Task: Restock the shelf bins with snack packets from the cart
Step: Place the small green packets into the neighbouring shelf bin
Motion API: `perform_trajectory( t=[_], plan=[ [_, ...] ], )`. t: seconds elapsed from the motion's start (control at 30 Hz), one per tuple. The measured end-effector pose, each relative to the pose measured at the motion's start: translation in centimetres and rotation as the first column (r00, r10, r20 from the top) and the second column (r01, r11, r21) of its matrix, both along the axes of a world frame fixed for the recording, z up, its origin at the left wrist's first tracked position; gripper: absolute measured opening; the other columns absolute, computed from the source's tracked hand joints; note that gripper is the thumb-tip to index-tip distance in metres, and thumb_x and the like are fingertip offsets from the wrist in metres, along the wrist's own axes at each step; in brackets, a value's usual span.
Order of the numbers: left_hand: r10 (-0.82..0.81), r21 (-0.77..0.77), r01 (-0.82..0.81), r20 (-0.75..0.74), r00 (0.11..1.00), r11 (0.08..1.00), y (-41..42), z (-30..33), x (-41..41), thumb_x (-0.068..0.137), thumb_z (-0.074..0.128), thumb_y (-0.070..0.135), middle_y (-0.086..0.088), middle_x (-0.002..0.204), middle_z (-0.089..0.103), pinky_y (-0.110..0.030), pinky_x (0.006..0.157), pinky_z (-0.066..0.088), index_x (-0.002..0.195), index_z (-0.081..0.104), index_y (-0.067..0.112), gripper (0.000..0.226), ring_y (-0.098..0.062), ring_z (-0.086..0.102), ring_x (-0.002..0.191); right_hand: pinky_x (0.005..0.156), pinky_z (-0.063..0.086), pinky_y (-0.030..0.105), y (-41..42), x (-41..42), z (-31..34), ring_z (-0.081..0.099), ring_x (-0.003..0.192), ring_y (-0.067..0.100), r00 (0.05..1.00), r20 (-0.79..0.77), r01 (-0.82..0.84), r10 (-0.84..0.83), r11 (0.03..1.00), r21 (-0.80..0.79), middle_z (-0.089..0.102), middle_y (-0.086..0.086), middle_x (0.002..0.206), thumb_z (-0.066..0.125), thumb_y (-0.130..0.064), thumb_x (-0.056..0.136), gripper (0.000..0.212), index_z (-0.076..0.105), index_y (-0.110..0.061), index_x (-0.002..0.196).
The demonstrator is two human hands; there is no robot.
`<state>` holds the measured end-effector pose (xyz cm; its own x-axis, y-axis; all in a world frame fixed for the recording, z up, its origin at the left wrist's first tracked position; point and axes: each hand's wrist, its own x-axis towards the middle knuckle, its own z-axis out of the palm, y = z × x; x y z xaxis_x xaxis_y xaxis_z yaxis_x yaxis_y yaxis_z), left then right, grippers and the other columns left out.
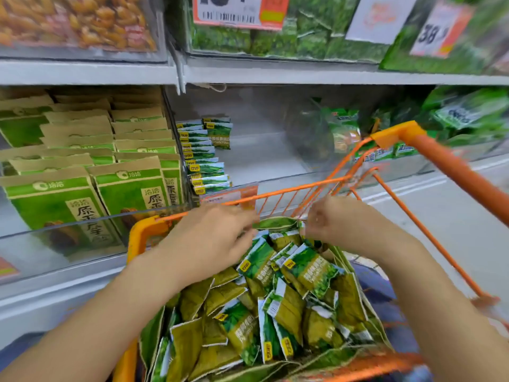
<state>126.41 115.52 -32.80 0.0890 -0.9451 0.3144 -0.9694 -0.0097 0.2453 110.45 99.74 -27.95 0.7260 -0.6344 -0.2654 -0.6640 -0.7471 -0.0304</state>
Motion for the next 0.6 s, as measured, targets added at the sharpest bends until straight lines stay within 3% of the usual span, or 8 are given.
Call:
perform_trajectory(
  t=[0.07, 0.13, 0.27, 0.37, 0.43, 0.6],
  plan=[
    [-0.024, 0.069, 0.022, 0.021, 1.0, 0.997, -0.2, -0.6, -0.7, 0.093, 0.035, 0.038, 0.007, 0.098, 0.072, -0.037, 0.066, 0.055, 0.108, 0.066, 0.027, 0.037, -0.02, 0.068, 0.088, 0.073, 0.048, 0.032, 0.3, -1.8, -1.9, 0.061, 0.092, 0.026, 0.98, -0.197, 0.019, -0.013, 0.999, 0.029, 0.065, 0.005, 0.089, 0.053, -0.056, 0.088, 0.044, 0.066, -0.014, 0.091],
    [-0.017, 0.134, 0.016, 0.007, 1.0, 0.991, -0.4, -1.2, -0.9, 0.097, 0.036, 0.038, 0.008, 0.109, 0.07, -0.038, 0.074, 0.053, 0.116, 0.063, 0.029, 0.035, -0.02, 0.065, 0.099, 0.071, 0.046, 0.032, 0.6, -2.5, -3.2, 0.06, 0.092, 0.025, 0.965, -0.259, 0.054, -0.028, 0.994, 0.094, 0.065, 0.008, 0.097, 0.043, -0.062, 0.091, 0.057, 0.064, -0.01, 0.102],
    [0.003, 0.121, -0.001, -0.015, 1.0, 0.993, -0.3, -1.8, -0.5, 0.099, 0.039, 0.036, 0.011, 0.116, 0.068, -0.033, 0.078, 0.051, 0.121, 0.063, 0.03, 0.033, -0.014, 0.063, 0.105, 0.059, 0.039, 0.03, 0.7, -2.3, -3.5, 0.056, 0.08, 0.021, 0.976, -0.22, 0.029, -0.006, 0.994, 0.102, 0.055, 0.003, 0.079, 0.051, -0.062, 0.088, 0.052, 0.059, -0.01, 0.092],
    [0.014, 0.119, -0.011, -0.024, 1.0, 0.993, -0.1, -1.7, 0.0, 0.1, 0.038, 0.037, 0.014, 0.117, 0.068, -0.034, 0.078, 0.053, 0.121, 0.063, 0.031, 0.033, -0.012, 0.064, 0.103, 0.074, 0.046, 0.032, 0.9, -2.5, -3.4, 0.057, 0.094, 0.02, 0.989, -0.151, 0.025, -0.003, 0.989, 0.145, 0.057, -0.001, 0.095, 0.062, -0.057, 0.083, 0.051, 0.055, -0.014, 0.111],
    [0.016, 0.14, -0.014, -0.014, 1.0, 0.99, 0.0, -1.8, 0.2, 0.101, 0.039, 0.037, 0.014, 0.119, 0.066, -0.034, 0.08, 0.053, 0.122, 0.061, 0.032, 0.032, -0.012, 0.063, 0.104, 0.082, 0.048, 0.034, 1.1, -2.8, -3.3, 0.056, 0.097, 0.017, 0.995, -0.092, 0.048, -0.028, 0.975, 0.218, 0.057, -0.003, 0.103, 0.067, -0.055, 0.08, 0.051, 0.049, -0.022, 0.114],
    [0.017, 0.167, -0.016, 0.0, 1.0, 0.986, 0.1, -1.8, 0.2, 0.1, 0.039, 0.037, 0.013, 0.117, 0.066, -0.034, 0.078, 0.053, 0.122, 0.061, 0.033, 0.032, -0.011, 0.063, 0.103, 0.079, 0.045, 0.025, 1.8, -2.4, -3.4, 0.053, 0.095, 0.01, 0.999, -0.049, 0.014, 0.008, 0.903, 0.428, 0.05, -0.01, 0.101, 0.077, -0.046, 0.075, 0.06, 0.046, -0.029, 0.123]
  ],
)
